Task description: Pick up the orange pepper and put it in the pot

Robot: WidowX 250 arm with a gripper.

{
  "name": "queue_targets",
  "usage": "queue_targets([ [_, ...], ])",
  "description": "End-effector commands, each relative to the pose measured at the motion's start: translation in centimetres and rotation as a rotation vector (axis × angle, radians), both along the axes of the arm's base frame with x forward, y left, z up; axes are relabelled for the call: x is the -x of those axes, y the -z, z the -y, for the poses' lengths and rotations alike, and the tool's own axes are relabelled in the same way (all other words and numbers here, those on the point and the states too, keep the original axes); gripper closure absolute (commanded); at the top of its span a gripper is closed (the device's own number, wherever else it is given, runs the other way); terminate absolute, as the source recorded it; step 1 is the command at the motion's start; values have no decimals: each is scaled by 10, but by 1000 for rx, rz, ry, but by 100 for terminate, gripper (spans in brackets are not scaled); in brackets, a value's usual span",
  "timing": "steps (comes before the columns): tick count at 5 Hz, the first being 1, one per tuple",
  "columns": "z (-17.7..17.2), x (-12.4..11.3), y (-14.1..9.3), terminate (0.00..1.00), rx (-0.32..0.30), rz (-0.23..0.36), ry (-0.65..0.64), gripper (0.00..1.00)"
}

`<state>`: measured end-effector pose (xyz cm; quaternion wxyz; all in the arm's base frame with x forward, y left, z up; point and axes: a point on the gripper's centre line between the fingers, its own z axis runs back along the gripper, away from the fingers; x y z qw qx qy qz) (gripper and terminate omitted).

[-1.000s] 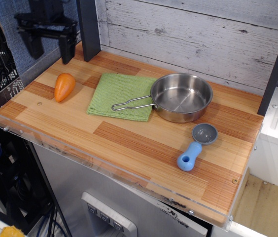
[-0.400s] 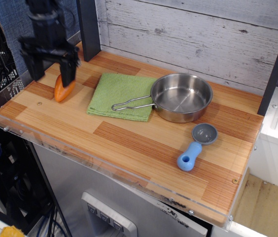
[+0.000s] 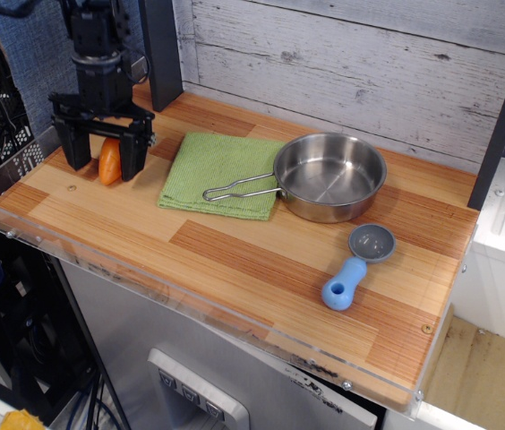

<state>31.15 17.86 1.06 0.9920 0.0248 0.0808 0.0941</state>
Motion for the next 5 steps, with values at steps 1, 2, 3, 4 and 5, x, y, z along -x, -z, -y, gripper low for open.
queue_targets([
  [1, -10, -5, -10, 0, -22, 23, -31, 0],
  [2, -10, -4, -8, 0, -17, 32, -47, 100],
  [3, -11, -3, -8, 0, -15, 29, -52, 100],
  [4, -8, -2, -9, 0, -14, 33, -47, 100],
  [5, 7, -3, -50, 0, -42, 139, -49, 100],
])
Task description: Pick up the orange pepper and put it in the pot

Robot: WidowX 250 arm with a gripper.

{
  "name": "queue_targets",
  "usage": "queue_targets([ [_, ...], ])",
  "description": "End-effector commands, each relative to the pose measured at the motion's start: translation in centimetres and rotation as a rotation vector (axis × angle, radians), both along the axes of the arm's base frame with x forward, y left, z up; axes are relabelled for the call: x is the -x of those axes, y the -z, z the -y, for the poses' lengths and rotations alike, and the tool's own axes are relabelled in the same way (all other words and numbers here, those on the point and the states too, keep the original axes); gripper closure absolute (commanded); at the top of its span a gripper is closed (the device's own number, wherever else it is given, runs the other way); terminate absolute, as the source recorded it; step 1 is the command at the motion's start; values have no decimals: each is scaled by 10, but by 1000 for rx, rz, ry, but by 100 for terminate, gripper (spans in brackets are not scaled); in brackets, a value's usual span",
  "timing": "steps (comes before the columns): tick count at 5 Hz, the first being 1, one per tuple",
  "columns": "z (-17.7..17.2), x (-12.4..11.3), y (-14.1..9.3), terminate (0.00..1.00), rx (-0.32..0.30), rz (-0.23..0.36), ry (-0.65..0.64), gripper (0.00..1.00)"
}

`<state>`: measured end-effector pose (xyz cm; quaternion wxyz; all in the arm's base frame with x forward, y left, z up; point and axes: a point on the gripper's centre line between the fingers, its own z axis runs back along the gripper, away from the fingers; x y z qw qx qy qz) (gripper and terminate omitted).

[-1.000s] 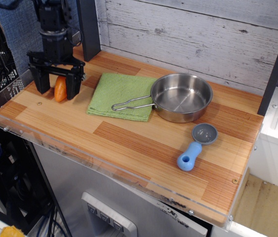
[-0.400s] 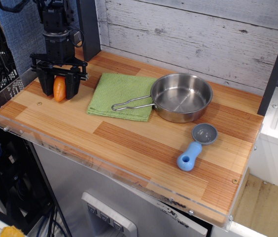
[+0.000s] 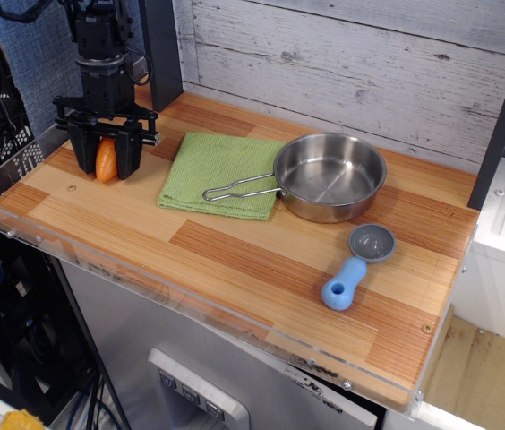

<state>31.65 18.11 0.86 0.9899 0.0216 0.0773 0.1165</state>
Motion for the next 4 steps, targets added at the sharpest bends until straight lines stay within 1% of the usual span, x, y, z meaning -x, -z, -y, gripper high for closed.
queue_targets([
  [1, 41, -2, -101, 0, -45, 269, 56, 100],
  [2, 87, -15, -115, 0, -30, 315, 218, 100],
  [3, 130, -34, -101, 0, -28, 264, 381, 100],
  [4, 172, -49, -73, 0, -28, 177, 528, 100],
])
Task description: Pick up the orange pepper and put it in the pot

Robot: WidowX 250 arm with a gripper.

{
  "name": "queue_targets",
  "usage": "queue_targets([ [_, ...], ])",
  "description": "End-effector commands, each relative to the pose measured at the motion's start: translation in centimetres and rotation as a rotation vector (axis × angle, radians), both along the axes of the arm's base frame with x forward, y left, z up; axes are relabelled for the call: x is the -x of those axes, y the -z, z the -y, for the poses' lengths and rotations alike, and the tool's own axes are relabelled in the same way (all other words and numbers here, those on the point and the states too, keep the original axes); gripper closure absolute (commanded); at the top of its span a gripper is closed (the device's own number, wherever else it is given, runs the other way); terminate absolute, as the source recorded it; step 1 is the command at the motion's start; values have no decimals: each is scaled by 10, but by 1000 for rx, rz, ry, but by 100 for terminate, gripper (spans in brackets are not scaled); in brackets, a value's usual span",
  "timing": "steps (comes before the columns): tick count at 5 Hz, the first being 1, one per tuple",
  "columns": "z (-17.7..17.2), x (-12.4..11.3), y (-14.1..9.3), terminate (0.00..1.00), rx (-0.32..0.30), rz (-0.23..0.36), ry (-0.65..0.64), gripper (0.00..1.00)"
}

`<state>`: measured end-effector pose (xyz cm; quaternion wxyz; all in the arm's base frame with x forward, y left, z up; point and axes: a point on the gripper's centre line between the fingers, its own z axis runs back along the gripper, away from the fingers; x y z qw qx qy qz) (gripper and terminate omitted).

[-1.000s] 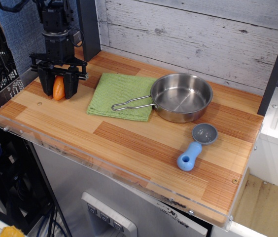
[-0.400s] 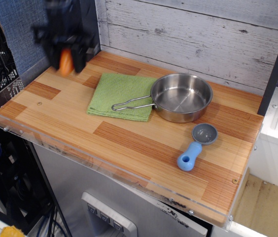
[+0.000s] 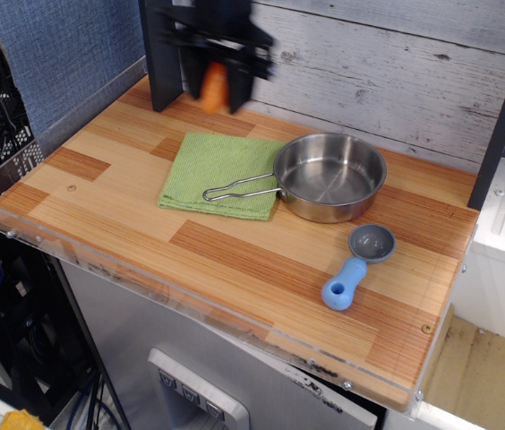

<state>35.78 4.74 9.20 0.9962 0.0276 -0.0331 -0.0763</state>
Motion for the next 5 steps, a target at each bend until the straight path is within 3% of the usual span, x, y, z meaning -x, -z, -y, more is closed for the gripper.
queue_targets([
  [1, 57, -11, 31, 0, -67, -85, 191, 100],
  [3, 59, -10, 48, 0, -104, -124, 198, 100],
  [4, 50, -10, 41, 0, -99, -111, 174, 0],
  [5, 38, -9, 20, 0, -76, -40, 132, 0],
])
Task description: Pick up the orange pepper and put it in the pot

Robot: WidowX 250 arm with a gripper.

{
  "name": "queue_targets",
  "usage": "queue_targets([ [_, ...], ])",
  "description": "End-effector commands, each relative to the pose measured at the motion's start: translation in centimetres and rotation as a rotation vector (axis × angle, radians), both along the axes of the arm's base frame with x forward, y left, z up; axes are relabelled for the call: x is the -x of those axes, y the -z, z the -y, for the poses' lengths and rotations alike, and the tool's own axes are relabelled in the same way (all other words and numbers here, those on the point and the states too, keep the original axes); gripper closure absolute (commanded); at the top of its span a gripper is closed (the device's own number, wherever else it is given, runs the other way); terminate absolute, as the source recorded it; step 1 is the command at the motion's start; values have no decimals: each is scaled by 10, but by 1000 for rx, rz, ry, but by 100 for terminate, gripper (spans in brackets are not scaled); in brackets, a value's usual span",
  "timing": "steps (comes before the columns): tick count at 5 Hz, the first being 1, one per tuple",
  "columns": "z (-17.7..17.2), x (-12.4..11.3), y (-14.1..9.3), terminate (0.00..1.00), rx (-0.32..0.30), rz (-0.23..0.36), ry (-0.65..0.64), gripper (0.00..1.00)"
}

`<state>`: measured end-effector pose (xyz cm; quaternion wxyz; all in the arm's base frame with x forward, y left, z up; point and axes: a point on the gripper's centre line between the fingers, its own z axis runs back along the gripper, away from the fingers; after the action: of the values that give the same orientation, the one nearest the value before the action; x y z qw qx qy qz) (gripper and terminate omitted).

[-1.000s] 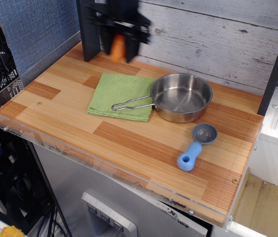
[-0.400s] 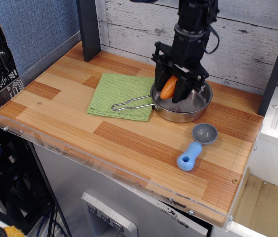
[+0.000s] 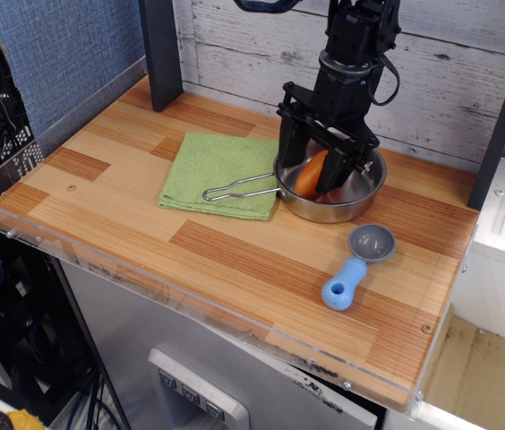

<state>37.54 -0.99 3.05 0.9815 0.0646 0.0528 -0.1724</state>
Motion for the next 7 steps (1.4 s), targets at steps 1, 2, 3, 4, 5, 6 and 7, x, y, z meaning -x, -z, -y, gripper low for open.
queue_targets([
  [1, -38, 19, -78, 0, 96, 233, -183, 0],
  [2, -55, 41, -110, 0, 125, 373, -388, 0],
  [3, -61, 62, -129, 0, 153, 410, -451, 0],
  [4, -60, 69, -132, 0, 178, 386, -422, 0],
  [5, -60, 68, -130, 0, 185, 343, -385, 0],
  [6, -63, 67, -127, 0, 174, 321, -372, 0],
  [7, -70, 68, -128, 0, 183, 311, -311, 0],
])
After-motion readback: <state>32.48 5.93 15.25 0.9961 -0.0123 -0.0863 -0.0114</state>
